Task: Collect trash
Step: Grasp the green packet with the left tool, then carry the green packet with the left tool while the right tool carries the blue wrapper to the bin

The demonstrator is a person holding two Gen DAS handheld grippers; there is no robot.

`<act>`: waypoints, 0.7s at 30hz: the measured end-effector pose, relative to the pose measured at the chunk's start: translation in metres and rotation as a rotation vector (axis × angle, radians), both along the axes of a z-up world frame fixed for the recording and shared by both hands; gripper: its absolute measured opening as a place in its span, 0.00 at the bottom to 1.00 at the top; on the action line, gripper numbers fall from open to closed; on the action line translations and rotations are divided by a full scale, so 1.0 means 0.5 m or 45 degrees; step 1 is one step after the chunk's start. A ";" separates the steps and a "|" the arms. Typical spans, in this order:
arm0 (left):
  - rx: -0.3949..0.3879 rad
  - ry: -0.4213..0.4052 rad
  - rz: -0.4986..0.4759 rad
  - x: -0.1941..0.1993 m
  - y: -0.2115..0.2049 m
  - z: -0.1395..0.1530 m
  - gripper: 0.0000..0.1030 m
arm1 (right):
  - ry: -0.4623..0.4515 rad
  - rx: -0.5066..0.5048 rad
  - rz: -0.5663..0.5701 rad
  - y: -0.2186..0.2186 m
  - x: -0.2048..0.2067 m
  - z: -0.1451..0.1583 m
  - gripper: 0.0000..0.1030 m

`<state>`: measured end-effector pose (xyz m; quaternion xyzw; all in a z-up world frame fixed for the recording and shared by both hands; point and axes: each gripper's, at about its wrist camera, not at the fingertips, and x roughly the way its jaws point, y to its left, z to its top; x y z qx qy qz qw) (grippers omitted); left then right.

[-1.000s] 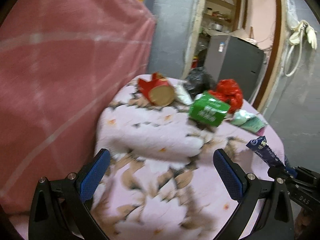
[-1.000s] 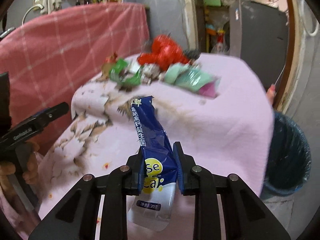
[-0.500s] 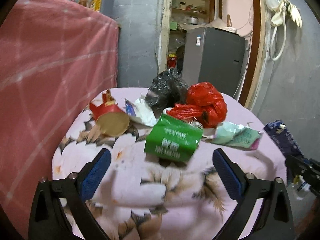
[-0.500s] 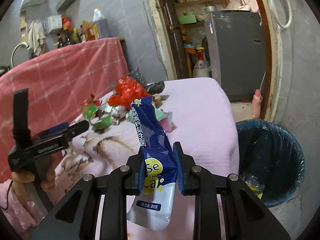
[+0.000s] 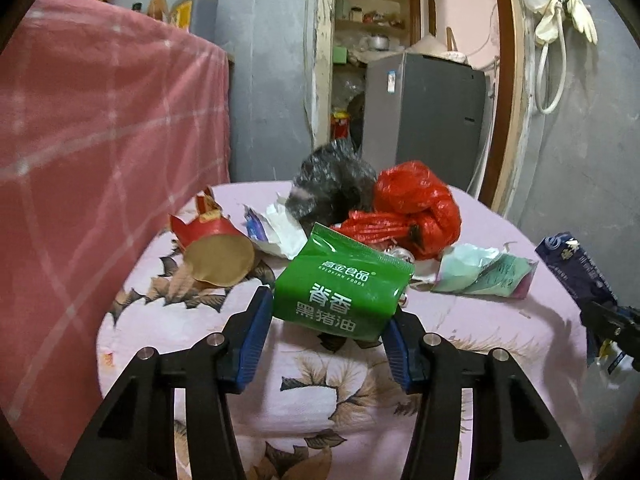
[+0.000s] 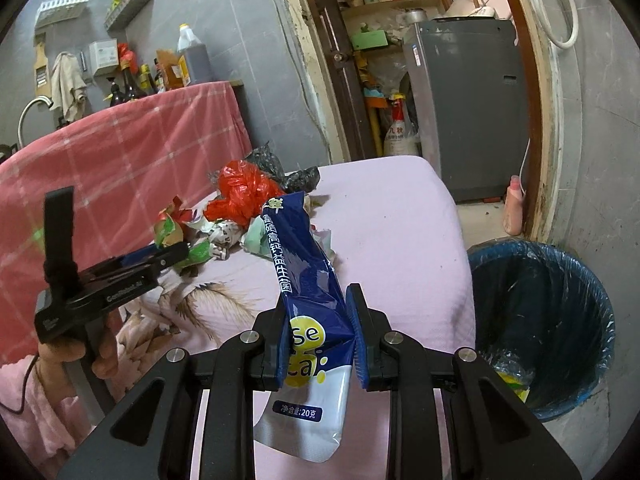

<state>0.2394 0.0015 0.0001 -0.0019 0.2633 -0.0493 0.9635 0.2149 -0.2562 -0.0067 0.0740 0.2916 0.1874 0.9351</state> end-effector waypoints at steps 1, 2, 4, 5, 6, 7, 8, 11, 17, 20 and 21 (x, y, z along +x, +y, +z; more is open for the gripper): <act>-0.007 -0.011 0.009 -0.007 0.001 0.004 0.45 | -0.003 -0.001 0.000 0.001 0.000 0.002 0.22; -0.012 -0.020 0.021 -0.015 0.002 0.009 0.45 | -0.008 -0.002 0.001 0.002 -0.002 0.003 0.22; -0.032 -0.031 0.042 -0.026 0.005 0.015 0.45 | -0.011 -0.003 0.006 0.002 -0.005 0.003 0.22; -0.051 -0.037 0.053 -0.035 0.007 0.019 0.44 | -0.014 -0.005 0.007 0.003 -0.007 0.004 0.22; -0.070 -0.045 0.062 -0.045 0.009 0.023 0.44 | -0.017 -0.003 0.009 0.003 -0.009 0.004 0.22; -0.083 -0.054 0.065 -0.055 0.010 0.026 0.44 | -0.018 -0.002 0.012 0.003 -0.011 0.005 0.22; -0.089 -0.060 0.065 -0.062 0.011 0.029 0.44 | -0.021 -0.002 0.015 0.004 -0.014 0.005 0.22; -0.092 -0.078 0.066 -0.090 0.006 0.039 0.43 | -0.034 0.000 0.025 0.007 -0.021 0.009 0.22; -0.094 -0.097 0.054 -0.128 0.000 0.062 0.41 | -0.048 0.003 0.044 0.014 -0.030 0.014 0.22; -0.092 -0.093 0.058 -0.142 -0.002 0.070 0.37 | -0.051 0.006 0.057 0.019 -0.032 0.015 0.22; -0.095 -0.091 0.058 -0.144 -0.001 0.070 0.36 | -0.054 0.006 0.063 0.021 -0.033 0.015 0.22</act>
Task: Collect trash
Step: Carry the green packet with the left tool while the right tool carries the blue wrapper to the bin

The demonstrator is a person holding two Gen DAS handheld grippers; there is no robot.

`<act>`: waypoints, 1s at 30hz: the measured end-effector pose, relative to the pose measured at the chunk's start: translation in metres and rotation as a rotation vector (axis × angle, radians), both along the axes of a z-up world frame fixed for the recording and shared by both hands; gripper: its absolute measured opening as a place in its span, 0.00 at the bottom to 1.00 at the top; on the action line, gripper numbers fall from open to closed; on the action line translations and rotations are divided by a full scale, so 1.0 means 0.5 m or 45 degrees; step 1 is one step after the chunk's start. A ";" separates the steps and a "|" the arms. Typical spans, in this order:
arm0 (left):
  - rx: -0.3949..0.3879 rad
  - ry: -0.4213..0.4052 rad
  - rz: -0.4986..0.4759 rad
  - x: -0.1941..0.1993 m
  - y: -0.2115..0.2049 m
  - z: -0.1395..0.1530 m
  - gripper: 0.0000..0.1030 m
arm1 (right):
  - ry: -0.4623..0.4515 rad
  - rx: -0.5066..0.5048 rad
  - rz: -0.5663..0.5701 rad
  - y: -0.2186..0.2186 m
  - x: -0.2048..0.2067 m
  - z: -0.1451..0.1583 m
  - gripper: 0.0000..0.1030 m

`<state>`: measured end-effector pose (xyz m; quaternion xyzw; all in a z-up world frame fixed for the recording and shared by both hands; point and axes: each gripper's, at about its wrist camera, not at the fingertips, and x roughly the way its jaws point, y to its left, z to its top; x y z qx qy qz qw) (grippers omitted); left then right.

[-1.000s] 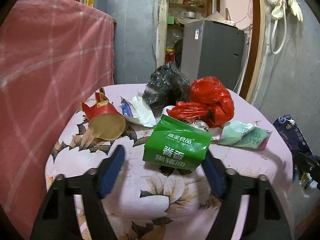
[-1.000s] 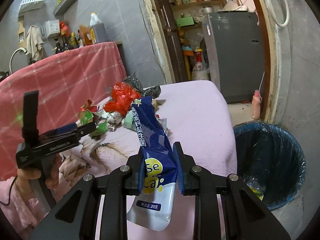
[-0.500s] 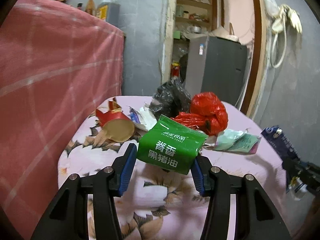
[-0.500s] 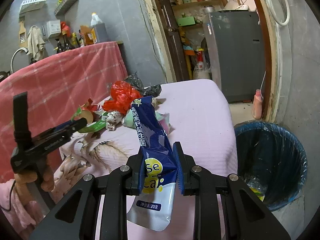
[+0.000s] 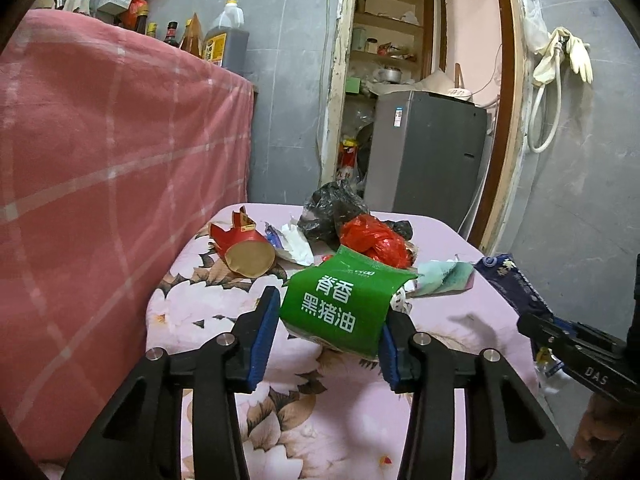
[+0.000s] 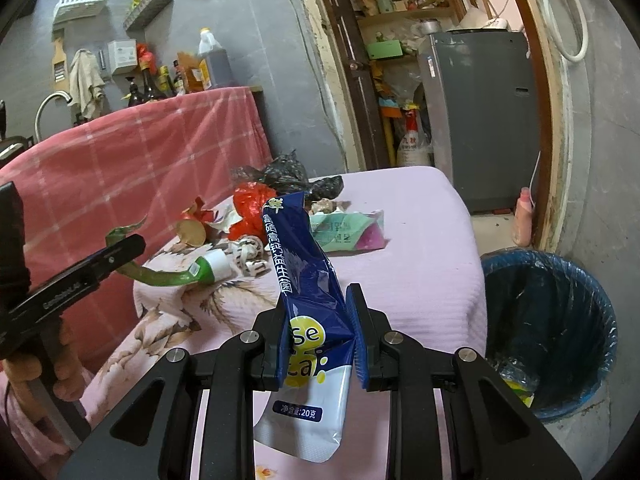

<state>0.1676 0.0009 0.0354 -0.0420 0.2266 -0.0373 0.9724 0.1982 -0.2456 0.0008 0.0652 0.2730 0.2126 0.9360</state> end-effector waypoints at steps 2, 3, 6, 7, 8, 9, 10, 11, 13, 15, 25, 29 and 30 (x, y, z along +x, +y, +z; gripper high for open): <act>0.003 0.009 0.002 -0.004 -0.002 0.000 0.14 | -0.003 -0.004 0.007 0.004 -0.002 0.001 0.22; 0.018 0.024 0.009 -0.002 -0.004 -0.002 0.03 | -0.005 -0.005 0.011 0.007 -0.003 0.002 0.22; 0.014 0.073 -0.017 0.001 -0.012 -0.016 0.02 | -0.008 -0.010 0.019 0.012 -0.004 0.002 0.22; 0.037 0.073 -0.011 0.000 -0.017 -0.020 0.02 | -0.006 -0.009 0.022 0.014 -0.005 0.002 0.22; 0.041 0.078 -0.016 -0.002 -0.020 -0.024 0.02 | -0.005 -0.009 0.024 0.015 -0.005 0.001 0.22; 0.024 0.086 -0.026 -0.004 -0.021 -0.026 0.02 | -0.005 -0.011 0.026 0.016 -0.006 0.002 0.22; 0.017 0.085 -0.030 -0.007 -0.022 -0.027 0.02 | -0.008 -0.014 0.028 0.018 -0.007 0.002 0.22; 0.022 0.078 -0.029 -0.011 -0.025 -0.026 0.02 | -0.011 -0.015 0.030 0.018 -0.009 0.003 0.22; 0.035 0.063 -0.040 -0.017 -0.031 -0.020 0.02 | -0.021 -0.020 0.029 0.016 -0.012 0.005 0.22; 0.038 0.044 -0.055 -0.019 -0.039 -0.012 0.02 | -0.034 -0.025 0.022 0.013 -0.014 0.008 0.22; 0.000 -0.043 -0.167 0.010 -0.155 0.016 0.02 | -0.131 0.011 -0.160 -0.090 -0.030 0.047 0.22; -0.024 -0.045 -0.227 0.044 -0.230 0.018 0.02 | -0.166 -0.002 -0.277 -0.153 -0.034 0.059 0.22; -0.026 -0.046 -0.243 0.053 -0.246 0.018 0.02 | -0.173 -0.005 -0.298 -0.167 -0.034 0.061 0.22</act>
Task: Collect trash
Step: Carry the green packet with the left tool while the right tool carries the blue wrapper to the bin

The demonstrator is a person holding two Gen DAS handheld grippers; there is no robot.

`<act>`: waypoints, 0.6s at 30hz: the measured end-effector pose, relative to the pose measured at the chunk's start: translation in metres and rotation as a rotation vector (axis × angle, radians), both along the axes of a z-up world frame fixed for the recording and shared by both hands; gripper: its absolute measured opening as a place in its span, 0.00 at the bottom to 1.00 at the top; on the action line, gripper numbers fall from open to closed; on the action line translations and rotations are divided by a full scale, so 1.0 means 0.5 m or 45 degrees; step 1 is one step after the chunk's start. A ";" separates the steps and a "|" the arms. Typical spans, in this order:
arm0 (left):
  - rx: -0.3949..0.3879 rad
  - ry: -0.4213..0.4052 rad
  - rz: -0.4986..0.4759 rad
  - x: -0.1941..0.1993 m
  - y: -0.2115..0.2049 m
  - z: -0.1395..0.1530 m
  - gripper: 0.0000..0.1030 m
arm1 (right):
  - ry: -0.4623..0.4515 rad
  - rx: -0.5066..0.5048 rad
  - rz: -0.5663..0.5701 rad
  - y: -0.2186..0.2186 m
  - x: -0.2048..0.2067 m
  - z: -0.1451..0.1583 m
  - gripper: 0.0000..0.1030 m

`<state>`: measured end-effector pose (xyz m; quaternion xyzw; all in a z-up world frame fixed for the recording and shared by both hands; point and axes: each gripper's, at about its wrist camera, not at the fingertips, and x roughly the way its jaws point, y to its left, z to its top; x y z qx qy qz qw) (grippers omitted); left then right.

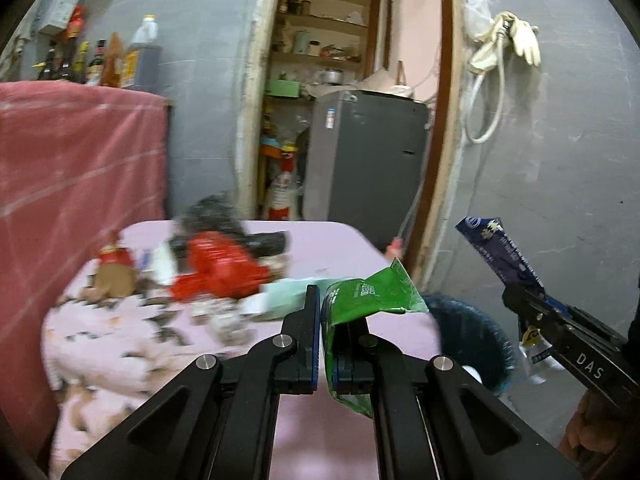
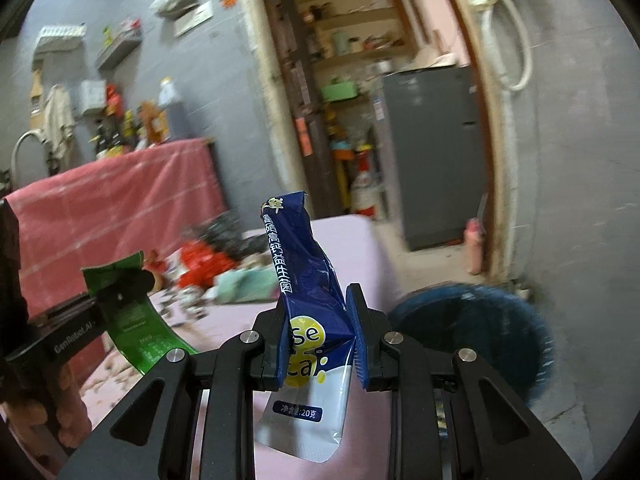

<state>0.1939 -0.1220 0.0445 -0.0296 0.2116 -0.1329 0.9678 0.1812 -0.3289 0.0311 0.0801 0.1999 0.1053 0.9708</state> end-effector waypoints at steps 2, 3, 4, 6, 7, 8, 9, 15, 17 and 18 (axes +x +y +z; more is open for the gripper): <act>-0.006 -0.004 -0.038 0.017 -0.037 -0.001 0.02 | -0.012 -0.014 -0.064 -0.041 0.005 0.003 0.22; -0.003 0.002 -0.056 0.027 -0.059 -0.002 0.02 | -0.013 -0.021 -0.078 -0.053 0.007 0.002 0.22; -0.005 0.003 -0.068 0.037 -0.079 -0.005 0.02 | -0.018 -0.039 -0.105 -0.074 0.011 0.000 0.22; -0.015 0.005 -0.091 0.053 -0.112 -0.010 0.02 | -0.014 -0.061 -0.140 -0.102 0.018 -0.007 0.22; -0.019 0.006 -0.100 0.061 -0.128 -0.014 0.02 | -0.010 -0.062 -0.156 -0.116 0.021 -0.013 0.22; -0.023 0.008 -0.105 0.070 -0.144 -0.019 0.02 | -0.002 -0.065 -0.178 -0.136 0.026 -0.024 0.22; -0.026 0.010 -0.108 0.079 -0.159 -0.024 0.02 | 0.002 -0.069 -0.199 -0.150 0.029 -0.032 0.22; -0.033 0.054 -0.110 0.123 -0.240 -0.059 0.03 | 0.038 -0.026 -0.277 -0.224 0.054 -0.071 0.22; -0.010 0.070 -0.111 0.137 -0.262 -0.071 0.03 | 0.071 -0.013 -0.305 -0.246 0.068 -0.089 0.22; 0.003 0.085 -0.104 0.145 -0.273 -0.078 0.03 | 0.103 0.022 -0.316 -0.261 0.077 -0.102 0.22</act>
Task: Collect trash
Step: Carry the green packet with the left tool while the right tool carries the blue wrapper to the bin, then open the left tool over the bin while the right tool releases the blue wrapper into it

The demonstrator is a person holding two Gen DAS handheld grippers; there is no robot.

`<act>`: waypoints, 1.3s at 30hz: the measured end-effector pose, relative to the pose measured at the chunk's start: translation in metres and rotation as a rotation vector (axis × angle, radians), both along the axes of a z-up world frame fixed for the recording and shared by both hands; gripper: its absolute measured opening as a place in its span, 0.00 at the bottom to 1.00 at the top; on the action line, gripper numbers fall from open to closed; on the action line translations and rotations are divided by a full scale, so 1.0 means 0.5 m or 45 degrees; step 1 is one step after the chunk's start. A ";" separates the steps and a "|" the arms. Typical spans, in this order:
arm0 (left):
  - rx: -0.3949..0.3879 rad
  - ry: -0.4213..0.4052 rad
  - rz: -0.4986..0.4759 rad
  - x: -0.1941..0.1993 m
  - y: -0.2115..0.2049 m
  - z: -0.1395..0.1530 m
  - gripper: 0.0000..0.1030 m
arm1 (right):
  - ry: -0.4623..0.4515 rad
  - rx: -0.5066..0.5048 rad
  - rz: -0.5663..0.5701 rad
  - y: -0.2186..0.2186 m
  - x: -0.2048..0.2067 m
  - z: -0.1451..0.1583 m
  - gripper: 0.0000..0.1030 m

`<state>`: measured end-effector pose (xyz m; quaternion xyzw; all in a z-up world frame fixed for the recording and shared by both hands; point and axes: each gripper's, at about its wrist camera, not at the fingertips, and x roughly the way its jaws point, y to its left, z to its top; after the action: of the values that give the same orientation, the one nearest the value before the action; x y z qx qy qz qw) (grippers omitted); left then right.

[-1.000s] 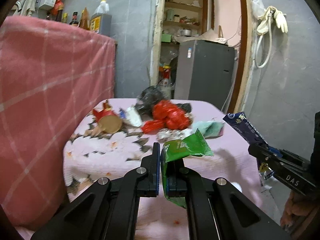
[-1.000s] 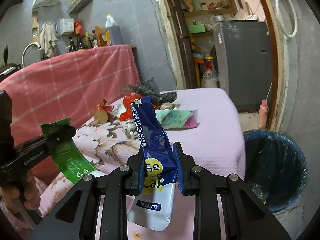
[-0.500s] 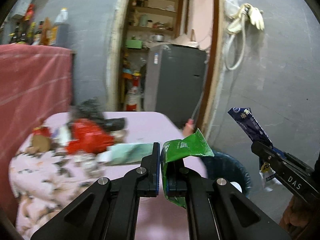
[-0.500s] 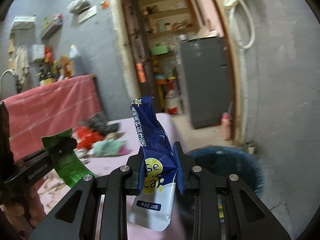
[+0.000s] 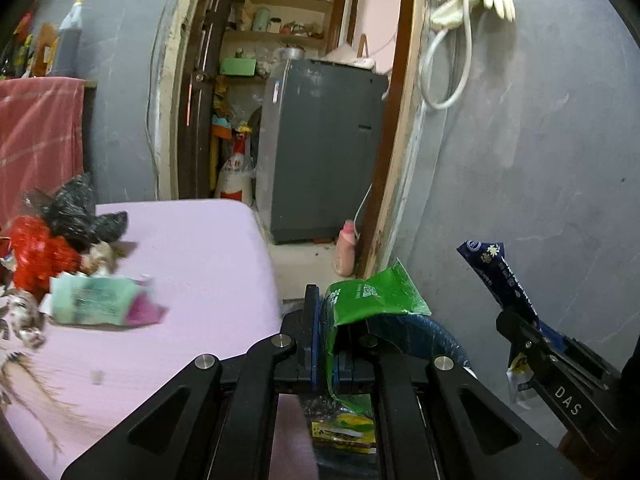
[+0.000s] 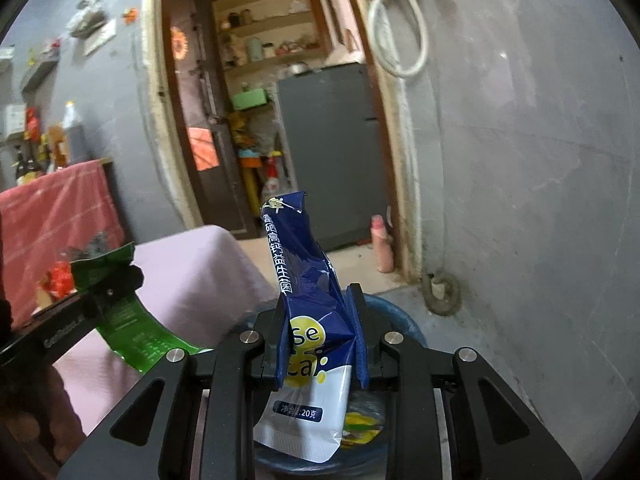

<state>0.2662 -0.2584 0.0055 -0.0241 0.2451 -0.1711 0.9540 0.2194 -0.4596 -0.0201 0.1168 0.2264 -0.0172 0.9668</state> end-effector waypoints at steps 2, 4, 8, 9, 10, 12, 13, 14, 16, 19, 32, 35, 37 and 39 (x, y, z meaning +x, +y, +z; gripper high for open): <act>0.016 0.045 -0.001 0.017 -0.016 -0.014 0.03 | 0.046 0.046 -0.030 -0.019 0.010 -0.022 0.22; 0.040 0.092 0.009 0.036 -0.031 -0.028 0.03 | 0.101 0.080 -0.033 -0.030 0.021 -0.040 0.22; 0.074 0.169 0.016 0.059 -0.047 -0.057 0.03 | 0.163 0.113 -0.048 -0.041 0.030 -0.065 0.23; 0.076 0.190 0.017 0.064 -0.048 -0.064 0.03 | 0.177 0.112 -0.054 -0.042 0.031 -0.071 0.23; 0.091 0.173 0.019 0.063 -0.052 -0.065 0.03 | 0.187 0.111 -0.056 -0.042 0.031 -0.073 0.23; 0.115 0.168 0.000 0.061 -0.061 -0.071 0.05 | 0.213 0.119 -0.054 -0.045 0.032 -0.082 0.23; 0.126 0.179 -0.007 0.063 -0.065 -0.075 0.05 | 0.231 0.123 -0.059 -0.047 0.035 -0.088 0.23; 0.139 0.177 -0.011 0.061 -0.069 -0.079 0.06 | 0.249 0.131 -0.064 -0.050 0.038 -0.093 0.23; 0.164 0.177 -0.023 0.061 -0.078 -0.089 0.06 | 0.279 0.162 -0.072 -0.057 0.040 -0.107 0.23; 0.168 0.213 -0.032 0.071 -0.090 -0.107 0.08 | 0.320 0.176 -0.074 -0.065 0.043 -0.126 0.24; 0.167 0.270 -0.116 0.052 -0.101 -0.128 0.19 | 0.364 0.219 -0.061 -0.080 0.047 -0.137 0.33; 0.125 0.258 -0.131 0.046 -0.090 -0.113 0.22 | 0.347 0.215 -0.057 -0.079 0.042 -0.129 0.34; 0.105 0.248 -0.134 0.040 -0.084 -0.102 0.24 | 0.320 0.199 -0.061 -0.077 0.036 -0.118 0.36; 0.082 0.234 -0.138 0.034 -0.078 -0.088 0.27 | 0.283 0.185 -0.066 -0.076 0.028 -0.105 0.40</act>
<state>0.2834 -0.2972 -0.0382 0.0040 0.3380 -0.2114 0.9171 0.2334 -0.4977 -0.0727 0.1898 0.3298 -0.0385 0.9240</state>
